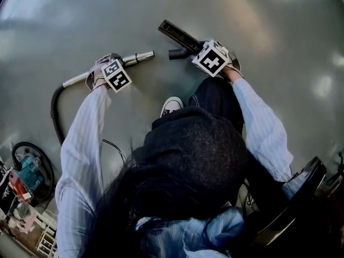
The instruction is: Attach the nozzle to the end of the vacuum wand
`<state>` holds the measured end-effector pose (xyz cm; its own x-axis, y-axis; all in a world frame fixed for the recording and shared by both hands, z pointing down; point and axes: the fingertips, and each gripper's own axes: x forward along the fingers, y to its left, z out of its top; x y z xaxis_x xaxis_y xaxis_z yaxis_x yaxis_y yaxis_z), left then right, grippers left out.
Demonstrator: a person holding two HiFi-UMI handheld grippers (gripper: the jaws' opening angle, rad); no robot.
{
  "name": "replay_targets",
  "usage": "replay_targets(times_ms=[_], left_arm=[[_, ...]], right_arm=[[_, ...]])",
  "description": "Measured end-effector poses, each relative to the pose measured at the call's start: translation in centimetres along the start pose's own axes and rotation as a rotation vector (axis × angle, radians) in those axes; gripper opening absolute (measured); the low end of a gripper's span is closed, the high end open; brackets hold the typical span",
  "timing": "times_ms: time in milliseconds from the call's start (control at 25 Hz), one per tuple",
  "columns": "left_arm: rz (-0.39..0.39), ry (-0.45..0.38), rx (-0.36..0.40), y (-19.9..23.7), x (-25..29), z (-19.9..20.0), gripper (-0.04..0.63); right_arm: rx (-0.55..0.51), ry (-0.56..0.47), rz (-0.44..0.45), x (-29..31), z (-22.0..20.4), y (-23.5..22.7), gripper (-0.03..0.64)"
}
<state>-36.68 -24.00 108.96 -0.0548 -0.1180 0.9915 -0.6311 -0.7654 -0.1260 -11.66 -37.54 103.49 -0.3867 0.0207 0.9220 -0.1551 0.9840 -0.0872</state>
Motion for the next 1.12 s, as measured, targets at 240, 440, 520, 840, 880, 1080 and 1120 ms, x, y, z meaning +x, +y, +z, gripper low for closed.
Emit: replay_targets(times_ms=[240, 440, 520, 840, 880, 1080, 1120], left_arm=[[-0.049, -0.059, 0.004, -1.8, -1.1, 1.7, 0.178], [-0.020, -0.134, -0.006, -1.9, -2.5, 3.3, 0.164], [-0.033, -0.157, -0.002, -2.3, -3.3, 3.7, 0.161], [-0.026, -0.175, 0.031, -2.8, -4.9, 5.1, 0.158], [-0.027, -0.179, 0.035, -2.8, -5.3, 5.4, 0.156], [-0.022, -0.189, 0.041, -2.9, -6.3, 5.7, 0.156], [-0.020, -0.187, 0.041, -2.9, -6.4, 5.6, 0.155]], right_arm=[[-0.026, 0.006, -0.031, -0.3, 0.7, -0.7, 0.238], [-0.055, 0.031, -0.015, -0.1, 0.8, -0.1, 0.238], [-0.066, 0.037, -0.019, -0.5, 0.9, -0.1, 0.238], [-0.096, 0.006, 0.012, -1.0, 1.5, -0.1, 0.238], [-0.105, -0.001, 0.009, -1.2, 1.6, -0.2, 0.238], [-0.137, -0.025, -0.007, -1.9, 1.8, -0.8, 0.238], [-0.136, -0.030, -0.002, -2.0, 1.9, -0.7, 0.238]])
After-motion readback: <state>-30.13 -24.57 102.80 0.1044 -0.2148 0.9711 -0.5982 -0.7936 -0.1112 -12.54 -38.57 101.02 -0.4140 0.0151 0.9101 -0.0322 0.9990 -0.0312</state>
